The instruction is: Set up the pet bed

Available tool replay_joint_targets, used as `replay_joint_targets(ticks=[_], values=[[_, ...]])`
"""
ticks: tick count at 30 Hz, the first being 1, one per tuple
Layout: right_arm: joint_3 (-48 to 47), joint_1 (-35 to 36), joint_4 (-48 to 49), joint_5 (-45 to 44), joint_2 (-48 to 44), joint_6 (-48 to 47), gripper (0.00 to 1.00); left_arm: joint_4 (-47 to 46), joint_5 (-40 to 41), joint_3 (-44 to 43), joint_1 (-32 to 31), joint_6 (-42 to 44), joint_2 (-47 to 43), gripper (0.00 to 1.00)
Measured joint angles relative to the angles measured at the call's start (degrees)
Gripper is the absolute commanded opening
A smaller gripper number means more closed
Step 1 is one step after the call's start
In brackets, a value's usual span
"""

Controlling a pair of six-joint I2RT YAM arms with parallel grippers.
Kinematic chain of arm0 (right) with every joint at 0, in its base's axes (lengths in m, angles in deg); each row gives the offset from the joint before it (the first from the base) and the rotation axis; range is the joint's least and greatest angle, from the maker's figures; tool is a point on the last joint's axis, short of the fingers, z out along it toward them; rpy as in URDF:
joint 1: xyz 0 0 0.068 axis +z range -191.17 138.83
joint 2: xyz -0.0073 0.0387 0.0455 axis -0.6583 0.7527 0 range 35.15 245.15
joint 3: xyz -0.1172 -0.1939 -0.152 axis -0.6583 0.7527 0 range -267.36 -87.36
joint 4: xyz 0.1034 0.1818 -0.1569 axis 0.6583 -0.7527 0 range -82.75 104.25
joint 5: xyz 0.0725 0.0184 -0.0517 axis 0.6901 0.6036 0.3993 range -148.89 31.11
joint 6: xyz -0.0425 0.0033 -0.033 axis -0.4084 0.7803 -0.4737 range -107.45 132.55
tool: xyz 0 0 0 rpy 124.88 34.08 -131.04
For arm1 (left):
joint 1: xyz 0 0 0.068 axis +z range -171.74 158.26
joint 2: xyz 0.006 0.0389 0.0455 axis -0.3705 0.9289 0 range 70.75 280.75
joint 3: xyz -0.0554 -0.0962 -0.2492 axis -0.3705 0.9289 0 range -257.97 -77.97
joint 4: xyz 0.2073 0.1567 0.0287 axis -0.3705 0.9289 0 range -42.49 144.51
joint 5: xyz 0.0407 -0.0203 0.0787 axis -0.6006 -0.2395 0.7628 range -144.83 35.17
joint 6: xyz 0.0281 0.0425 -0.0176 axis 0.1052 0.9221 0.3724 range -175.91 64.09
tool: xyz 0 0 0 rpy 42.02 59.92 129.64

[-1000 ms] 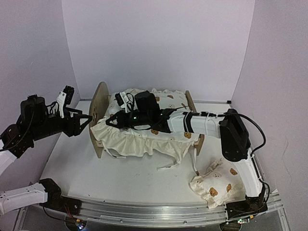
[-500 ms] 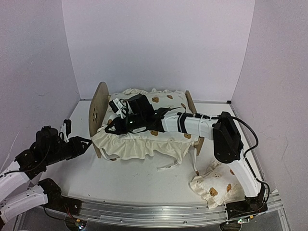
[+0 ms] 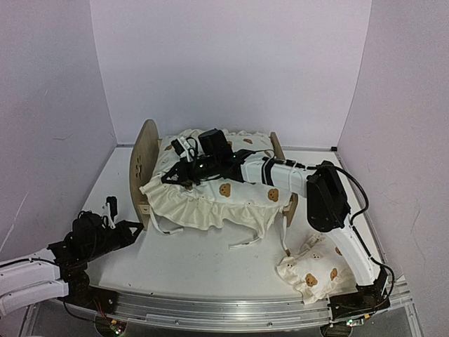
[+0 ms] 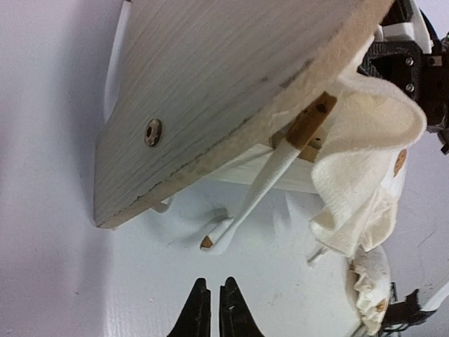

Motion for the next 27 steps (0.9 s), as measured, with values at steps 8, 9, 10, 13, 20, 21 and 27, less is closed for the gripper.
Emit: replay_joint_targets(ticks=[8,9,10,13,20,21,27], values=[[-0.3,0.3,0.0,1.2,0.2,0.7,0.00,-12.5,21.4,3.0,-18.3,5.3,7.4,0.06],[-0.4,0.3,0.0,1.2,0.2,0.7,0.00,-14.6,23.5,3.0,-19.5,5.7,10.3,0.05],[-0.4,0.3,0.0,1.3,0.2,0.7,0.00,-16.3,25.4,2.9,-20.3,5.8,13.4,0.04],[-0.4,0.3,0.0,1.4,0.2,0.7,0.00,-19.2,31.1,2.6,-22.4,4.8,21.9,0.03],[-0.4,0.3,0.1,1.6,0.2,0.6,0.00,-26.3,37.3,1.4,-23.6,5.0,34.3,0.06],[-0.4,0.3,0.2,1.6,0.2,0.6,0.00,-28.3,37.6,1.1,-23.7,5.5,36.3,0.06],[-0.4,0.3,0.6,2.1,0.2,0.6,0.00,-38.3,39.5,-1.6,-23.9,8.7,49.2,0.06]])
